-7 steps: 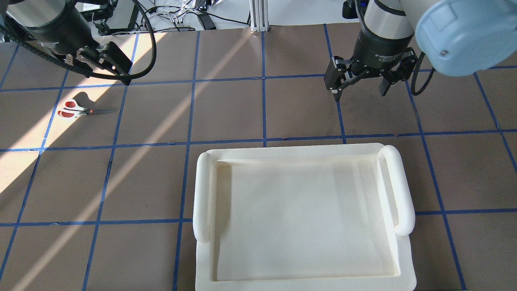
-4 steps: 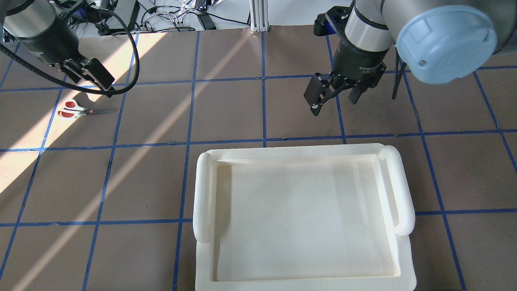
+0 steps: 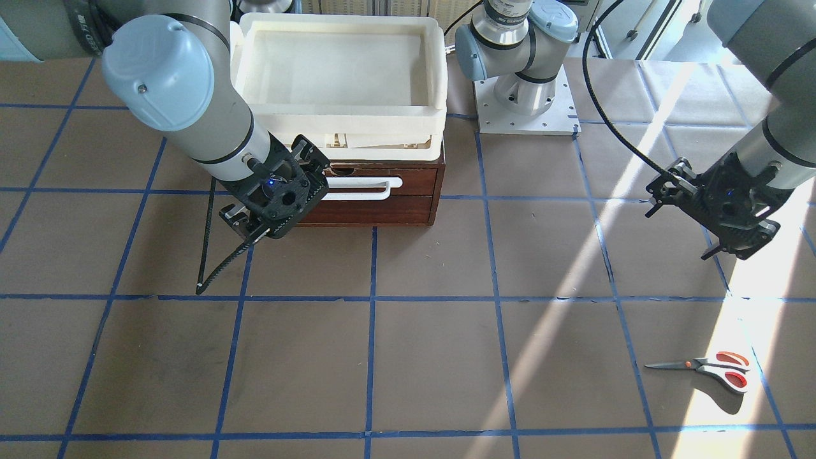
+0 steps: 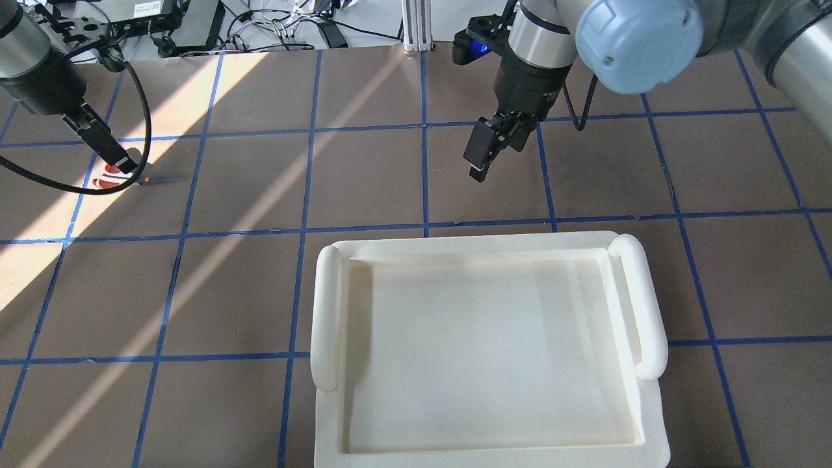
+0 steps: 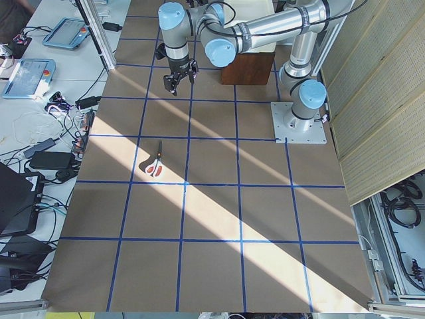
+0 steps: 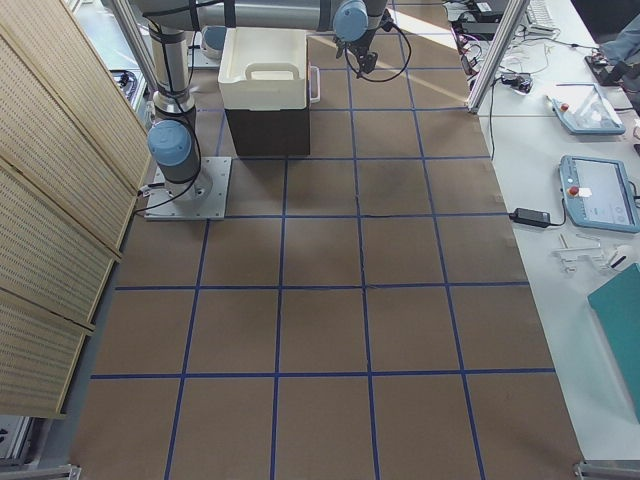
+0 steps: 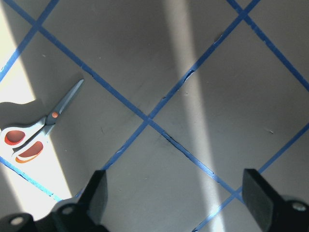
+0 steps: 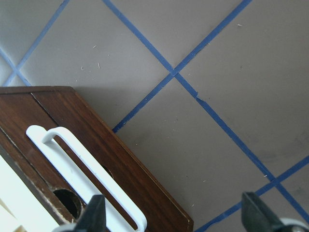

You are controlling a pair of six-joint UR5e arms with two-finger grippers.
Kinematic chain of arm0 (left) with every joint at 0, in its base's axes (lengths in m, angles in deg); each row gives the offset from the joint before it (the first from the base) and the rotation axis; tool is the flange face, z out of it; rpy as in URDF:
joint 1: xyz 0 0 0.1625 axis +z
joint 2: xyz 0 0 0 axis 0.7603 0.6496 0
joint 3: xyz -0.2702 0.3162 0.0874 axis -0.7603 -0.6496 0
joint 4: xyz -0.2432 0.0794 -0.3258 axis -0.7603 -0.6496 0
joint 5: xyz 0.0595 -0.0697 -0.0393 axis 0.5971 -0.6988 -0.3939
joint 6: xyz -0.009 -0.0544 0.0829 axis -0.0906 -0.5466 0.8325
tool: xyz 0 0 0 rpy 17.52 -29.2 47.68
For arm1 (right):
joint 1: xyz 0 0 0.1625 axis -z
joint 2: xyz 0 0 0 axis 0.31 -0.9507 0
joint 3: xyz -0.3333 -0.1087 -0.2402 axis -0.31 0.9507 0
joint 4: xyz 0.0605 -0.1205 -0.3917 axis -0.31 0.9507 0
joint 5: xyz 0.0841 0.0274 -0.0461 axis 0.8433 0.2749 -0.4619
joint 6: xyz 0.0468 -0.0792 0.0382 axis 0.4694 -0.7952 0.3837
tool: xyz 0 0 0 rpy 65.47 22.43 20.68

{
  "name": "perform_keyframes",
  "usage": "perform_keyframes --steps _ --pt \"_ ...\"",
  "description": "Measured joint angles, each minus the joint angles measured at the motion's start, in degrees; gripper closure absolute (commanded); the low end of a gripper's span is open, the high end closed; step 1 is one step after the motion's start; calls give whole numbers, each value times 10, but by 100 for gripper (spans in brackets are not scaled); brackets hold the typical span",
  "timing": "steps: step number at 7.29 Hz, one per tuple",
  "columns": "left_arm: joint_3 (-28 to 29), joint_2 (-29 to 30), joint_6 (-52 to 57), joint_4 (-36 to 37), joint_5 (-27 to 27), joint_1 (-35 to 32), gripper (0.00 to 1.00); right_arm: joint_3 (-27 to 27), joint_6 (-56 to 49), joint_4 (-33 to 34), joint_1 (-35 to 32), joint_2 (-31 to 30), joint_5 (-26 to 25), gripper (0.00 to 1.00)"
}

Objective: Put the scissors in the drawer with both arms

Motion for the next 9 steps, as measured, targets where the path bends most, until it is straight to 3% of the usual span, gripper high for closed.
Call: perform_keyframes --steps 4,7,9 --pt "-1 97 274 128 24 59 0 8 -294 -29 -47 40 -31 0" --pt "-3 177 417 228 30 78 0 7 -388 -10 -89 83 -69 15" --pt "-3 219 476 266 26 90 0 5 -413 -12 -95 91 -85 16"
